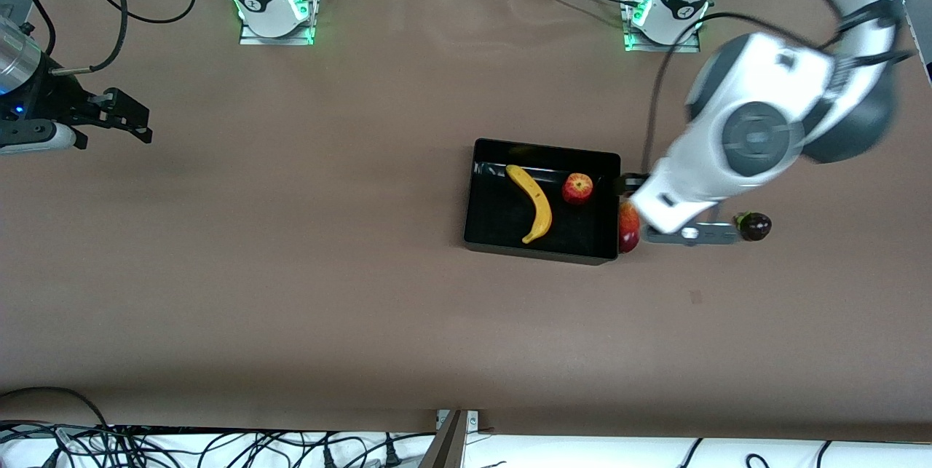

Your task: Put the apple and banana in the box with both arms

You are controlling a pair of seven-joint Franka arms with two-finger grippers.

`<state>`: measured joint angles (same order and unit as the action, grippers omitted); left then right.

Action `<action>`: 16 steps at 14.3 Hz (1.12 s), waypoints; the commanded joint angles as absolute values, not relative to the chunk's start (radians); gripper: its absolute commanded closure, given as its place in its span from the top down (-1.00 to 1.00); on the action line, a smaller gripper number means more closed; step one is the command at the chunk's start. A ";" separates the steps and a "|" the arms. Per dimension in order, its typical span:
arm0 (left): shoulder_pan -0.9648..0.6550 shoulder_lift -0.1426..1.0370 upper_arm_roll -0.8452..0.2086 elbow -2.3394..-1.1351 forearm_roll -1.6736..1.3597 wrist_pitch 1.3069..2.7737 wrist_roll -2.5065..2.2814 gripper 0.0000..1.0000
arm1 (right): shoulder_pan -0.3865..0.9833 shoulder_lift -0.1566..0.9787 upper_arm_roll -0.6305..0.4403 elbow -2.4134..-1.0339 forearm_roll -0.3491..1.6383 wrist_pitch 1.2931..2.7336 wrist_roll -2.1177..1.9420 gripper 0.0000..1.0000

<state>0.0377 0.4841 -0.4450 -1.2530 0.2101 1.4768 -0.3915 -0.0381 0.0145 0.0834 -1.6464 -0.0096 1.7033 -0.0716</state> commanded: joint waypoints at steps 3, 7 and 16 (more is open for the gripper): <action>-0.038 0.211 -0.119 -1.390 0.024 1.488 -0.152 1.00 | -0.055 0.017 0.098 -1.634 -0.005 1.701 -0.075 1.00; -0.098 -0.056 0.002 -1.728 0.003 1.683 -0.074 1.00 | -0.055 0.017 0.098 -1.634 -0.005 1.701 -0.075 1.00; -0.087 0.043 0.005 -1.606 0.011 1.592 -0.074 1.00 | -0.055 0.017 0.098 -1.634 -0.005 1.701 -0.075 1.00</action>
